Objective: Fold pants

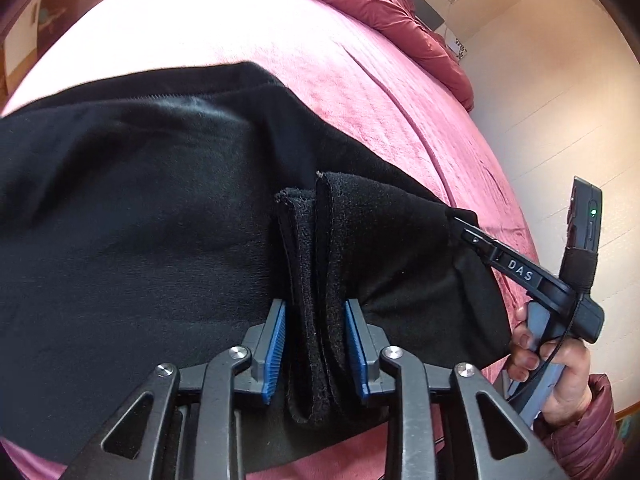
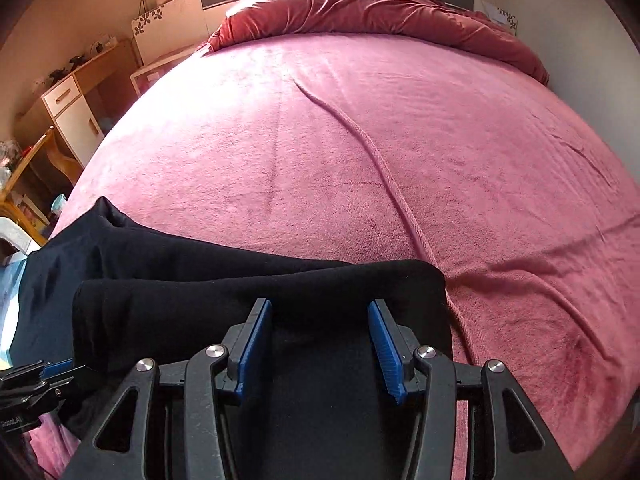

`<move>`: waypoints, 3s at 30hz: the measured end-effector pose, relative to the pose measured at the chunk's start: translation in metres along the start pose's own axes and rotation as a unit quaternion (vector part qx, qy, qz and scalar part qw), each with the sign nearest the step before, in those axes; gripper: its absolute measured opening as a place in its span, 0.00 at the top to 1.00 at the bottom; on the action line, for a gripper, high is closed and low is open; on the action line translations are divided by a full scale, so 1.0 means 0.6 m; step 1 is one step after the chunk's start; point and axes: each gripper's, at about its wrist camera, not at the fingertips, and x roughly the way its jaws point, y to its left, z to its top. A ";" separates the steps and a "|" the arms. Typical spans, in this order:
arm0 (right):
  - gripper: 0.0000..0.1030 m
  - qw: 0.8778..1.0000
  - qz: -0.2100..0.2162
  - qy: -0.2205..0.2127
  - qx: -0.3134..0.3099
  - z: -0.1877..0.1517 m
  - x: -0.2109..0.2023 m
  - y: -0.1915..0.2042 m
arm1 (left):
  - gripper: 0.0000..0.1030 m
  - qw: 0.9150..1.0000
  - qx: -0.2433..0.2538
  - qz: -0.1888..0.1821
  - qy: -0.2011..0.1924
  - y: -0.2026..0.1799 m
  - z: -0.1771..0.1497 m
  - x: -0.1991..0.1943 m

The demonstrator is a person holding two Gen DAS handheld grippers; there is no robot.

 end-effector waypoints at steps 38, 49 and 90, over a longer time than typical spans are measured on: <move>0.67 0.987 0.119 0.029 -0.104 -0.144 -0.009 0.234 | 0.60 0.983 -0.153 0.059 -0.079 0.183 -0.076 -0.210; 0.67 0.986 0.141 0.022 -0.083 -0.147 -0.012 0.196 | 0.59 0.855 -0.499 0.006 -0.141 0.469 -0.201 -0.333; 0.32 0.893 0.446 0.061 -0.013 0.027 -0.083 0.213 | 0.88 0.981 0.036 -0.141 -0.127 0.061 -0.047 -0.249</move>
